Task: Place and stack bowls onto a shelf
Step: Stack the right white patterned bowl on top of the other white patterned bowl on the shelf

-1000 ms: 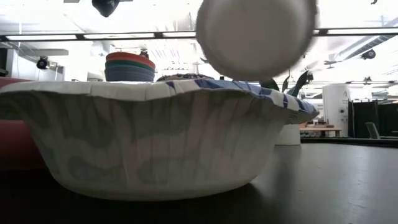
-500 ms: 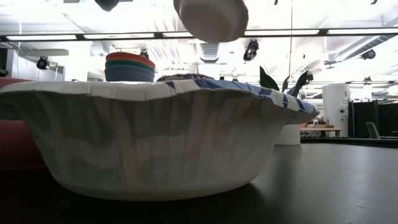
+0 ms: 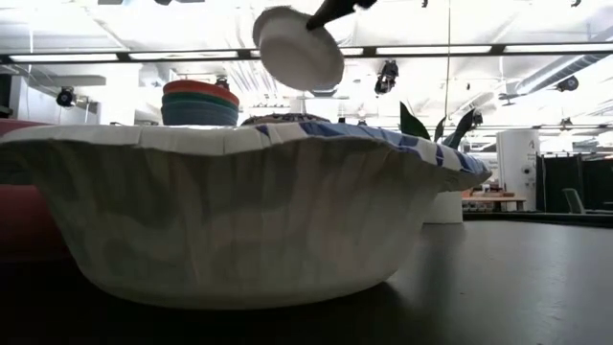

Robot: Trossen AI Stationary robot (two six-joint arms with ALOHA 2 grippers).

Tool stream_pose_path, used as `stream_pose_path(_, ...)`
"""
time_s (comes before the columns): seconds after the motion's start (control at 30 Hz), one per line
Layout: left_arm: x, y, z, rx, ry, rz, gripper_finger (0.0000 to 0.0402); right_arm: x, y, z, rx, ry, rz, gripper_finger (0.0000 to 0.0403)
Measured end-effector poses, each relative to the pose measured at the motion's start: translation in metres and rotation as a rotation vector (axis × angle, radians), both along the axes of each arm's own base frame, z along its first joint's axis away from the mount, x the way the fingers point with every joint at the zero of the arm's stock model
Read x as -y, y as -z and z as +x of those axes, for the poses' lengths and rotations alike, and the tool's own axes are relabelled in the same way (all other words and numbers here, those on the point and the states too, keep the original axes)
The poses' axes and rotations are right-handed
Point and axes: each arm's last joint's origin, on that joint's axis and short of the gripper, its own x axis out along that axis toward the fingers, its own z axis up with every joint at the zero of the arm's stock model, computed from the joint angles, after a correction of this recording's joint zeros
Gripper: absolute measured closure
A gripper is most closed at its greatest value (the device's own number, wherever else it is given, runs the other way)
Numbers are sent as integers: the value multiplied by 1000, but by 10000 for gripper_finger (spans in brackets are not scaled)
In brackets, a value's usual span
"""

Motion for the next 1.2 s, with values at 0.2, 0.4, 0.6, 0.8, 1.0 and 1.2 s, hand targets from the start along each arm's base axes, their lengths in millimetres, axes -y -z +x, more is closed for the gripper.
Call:
stream_pose_path(0.2, 0, 0, -1, -2, -1, 0, 362, 21, 21, 17, -58, 39, -26, 394)
stream_pose_path(0.4, 0, 0, -1, -5, -1, 1, 362, 35, 36, 31, -65, 64, -33, 384)
stream_pose_path(0.6, 0, 0, -1, -5, 0, 1, 362, 46, 45, 34, -89, 114, -23, 343)
stream_pose_path(0.8, 0, 0, -1, -5, 0, 0, 362, 46, 45, 34, -86, 127, -10, 308)
stream_pose_path(1.0, 0, 0, -1, -6, 0, 1, 362, 33, 41, 31, -55, 149, 63, 291)
stream_pose_path(1.2, 0, 0, -1, -6, 0, 1, 362, 24, 35, 31, 2, 162, 114, 287)
